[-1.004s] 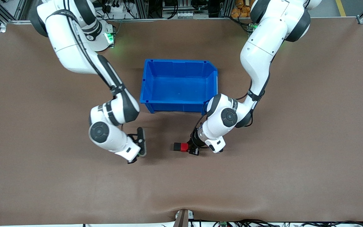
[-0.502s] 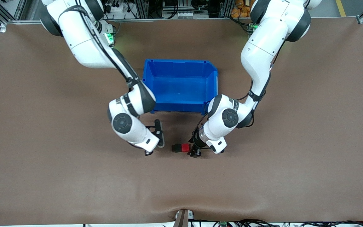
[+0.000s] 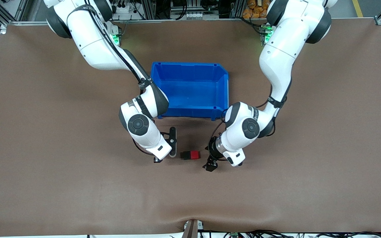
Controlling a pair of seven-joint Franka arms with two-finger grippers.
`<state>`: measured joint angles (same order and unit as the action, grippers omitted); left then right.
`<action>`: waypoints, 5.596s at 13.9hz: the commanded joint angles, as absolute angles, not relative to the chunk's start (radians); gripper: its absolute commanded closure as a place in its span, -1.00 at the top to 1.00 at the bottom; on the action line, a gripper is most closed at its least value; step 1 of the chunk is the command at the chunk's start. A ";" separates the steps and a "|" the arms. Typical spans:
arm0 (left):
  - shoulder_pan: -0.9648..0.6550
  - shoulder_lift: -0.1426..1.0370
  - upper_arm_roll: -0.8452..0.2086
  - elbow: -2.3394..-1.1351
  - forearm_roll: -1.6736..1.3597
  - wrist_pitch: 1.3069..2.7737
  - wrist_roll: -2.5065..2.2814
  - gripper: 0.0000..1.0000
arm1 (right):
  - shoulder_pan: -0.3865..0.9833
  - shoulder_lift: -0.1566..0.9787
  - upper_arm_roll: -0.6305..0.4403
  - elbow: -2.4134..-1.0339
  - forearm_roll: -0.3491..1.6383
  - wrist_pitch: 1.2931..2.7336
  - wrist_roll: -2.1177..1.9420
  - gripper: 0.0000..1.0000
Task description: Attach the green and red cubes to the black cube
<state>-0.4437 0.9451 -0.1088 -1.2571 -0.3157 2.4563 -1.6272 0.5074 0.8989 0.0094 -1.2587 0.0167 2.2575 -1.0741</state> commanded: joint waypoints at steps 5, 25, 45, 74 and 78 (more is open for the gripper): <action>-0.310 0.832 -0.109 -1.270 -0.165 2.223 -1.415 1.00 | 0.571 1.020 -0.002 -1.105 -0.006 2.246 -0.922 -1.00; -0.060 0.505 -0.115 -1.270 0.041 1.867 -0.467 1.00 | 0.609 1.115 -0.014 -1.006 -0.003 2.302 -0.833 -1.00; 0.032 -0.028 -0.109 -1.434 0.029 1.523 -0.023 1.00 | 0.434 0.921 -0.008 -1.029 0.100 1.948 -0.801 1.00; 0.100 0.021 -0.095 -1.482 0.009 1.548 0.074 1.00 | 0.023 0.020 -0.012 -1.560 0.000 1.444 0.041 1.00; 0.103 0.023 -0.095 -1.482 0.011 1.548 0.069 1.00 | -0.014 0.017 -0.012 -1.543 0.003 1.405 0.044 1.00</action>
